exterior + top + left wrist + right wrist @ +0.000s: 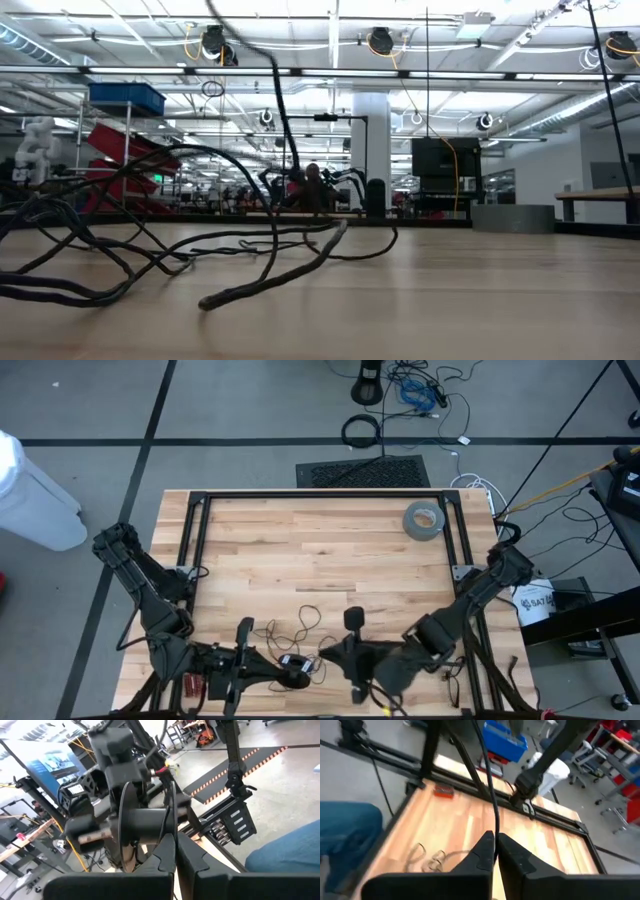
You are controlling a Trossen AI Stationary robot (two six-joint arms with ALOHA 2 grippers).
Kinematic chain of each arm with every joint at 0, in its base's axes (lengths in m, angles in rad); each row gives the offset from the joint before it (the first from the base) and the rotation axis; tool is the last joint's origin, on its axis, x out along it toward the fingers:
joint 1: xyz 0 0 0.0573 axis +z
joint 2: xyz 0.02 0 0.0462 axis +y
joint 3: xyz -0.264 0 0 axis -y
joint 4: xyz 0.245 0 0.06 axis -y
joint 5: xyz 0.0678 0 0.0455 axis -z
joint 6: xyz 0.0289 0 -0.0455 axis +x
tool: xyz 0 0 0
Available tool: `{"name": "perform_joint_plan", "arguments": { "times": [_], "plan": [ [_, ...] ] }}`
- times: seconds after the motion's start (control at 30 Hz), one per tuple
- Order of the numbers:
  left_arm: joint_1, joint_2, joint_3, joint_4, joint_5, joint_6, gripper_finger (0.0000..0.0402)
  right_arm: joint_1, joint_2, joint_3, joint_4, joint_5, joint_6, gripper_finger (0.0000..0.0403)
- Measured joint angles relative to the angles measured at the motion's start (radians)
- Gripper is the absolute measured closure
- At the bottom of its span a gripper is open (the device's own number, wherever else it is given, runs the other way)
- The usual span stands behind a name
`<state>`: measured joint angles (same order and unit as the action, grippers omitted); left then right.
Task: Coil cords
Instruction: Coil the black wire onto the spool
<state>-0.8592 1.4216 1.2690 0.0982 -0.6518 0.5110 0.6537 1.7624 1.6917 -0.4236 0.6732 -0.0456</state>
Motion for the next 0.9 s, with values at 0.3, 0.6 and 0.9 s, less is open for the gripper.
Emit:
{"name": "perform_joint_plan", "arguments": {
  "times": [0.3,0.6,0.9],
  "plan": [
    [0.000,0.000,0.000,-0.002,0.000,0.000,0.0400,-0.053,0.008,0.000,-0.155,-0.100,0.095,0.0366],
    [0.000,0.000,0.000,-0.003,-0.010,-0.003,0.0400,-0.012,0.006,-0.079,-0.161,-0.119,0.217,0.0350],
    [0.001,0.000,0.000,-0.002,-0.056,0.000,0.0400,0.046,0.009,-0.466,0.391,-0.025,0.207,0.0350]
  ]
}}
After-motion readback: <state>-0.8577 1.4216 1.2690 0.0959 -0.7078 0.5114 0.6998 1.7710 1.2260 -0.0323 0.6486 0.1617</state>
